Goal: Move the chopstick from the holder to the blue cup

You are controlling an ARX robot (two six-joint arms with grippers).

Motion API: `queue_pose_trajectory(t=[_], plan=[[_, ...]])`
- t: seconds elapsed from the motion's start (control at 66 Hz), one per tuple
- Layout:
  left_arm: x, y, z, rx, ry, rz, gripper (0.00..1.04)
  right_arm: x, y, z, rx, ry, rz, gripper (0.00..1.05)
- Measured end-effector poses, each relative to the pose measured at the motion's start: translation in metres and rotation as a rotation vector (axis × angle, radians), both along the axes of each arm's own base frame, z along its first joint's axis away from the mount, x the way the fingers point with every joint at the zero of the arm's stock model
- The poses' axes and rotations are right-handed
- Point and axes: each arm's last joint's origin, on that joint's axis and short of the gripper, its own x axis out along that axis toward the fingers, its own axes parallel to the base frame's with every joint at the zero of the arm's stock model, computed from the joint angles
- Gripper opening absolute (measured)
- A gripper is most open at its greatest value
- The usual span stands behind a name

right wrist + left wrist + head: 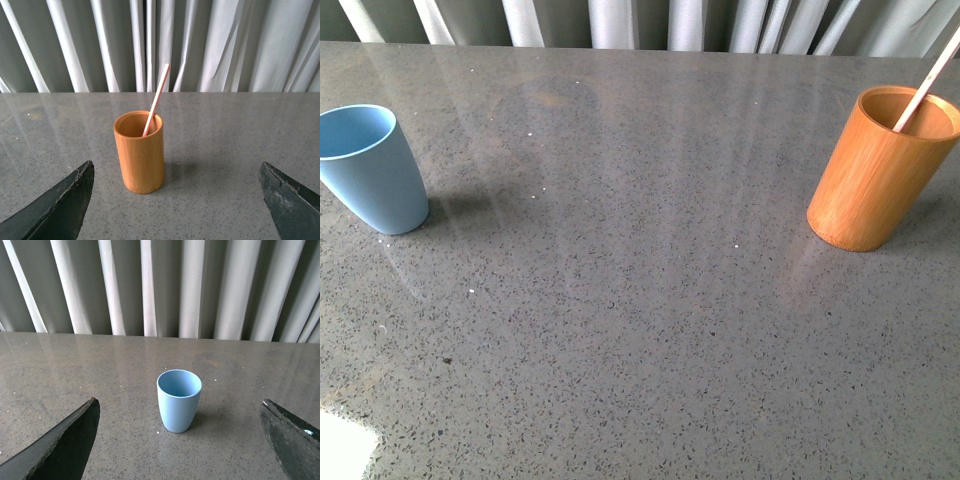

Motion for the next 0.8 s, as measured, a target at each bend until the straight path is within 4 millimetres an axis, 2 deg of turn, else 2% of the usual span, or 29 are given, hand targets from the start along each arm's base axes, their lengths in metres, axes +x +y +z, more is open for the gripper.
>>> queue_pose_trajectory(t=[0.804], plan=[[0.0,0.0,0.0,0.0,0.0,0.0,0.96,0.0,0.0,-0.0002,0.0,0.001,0.0,0.96]])
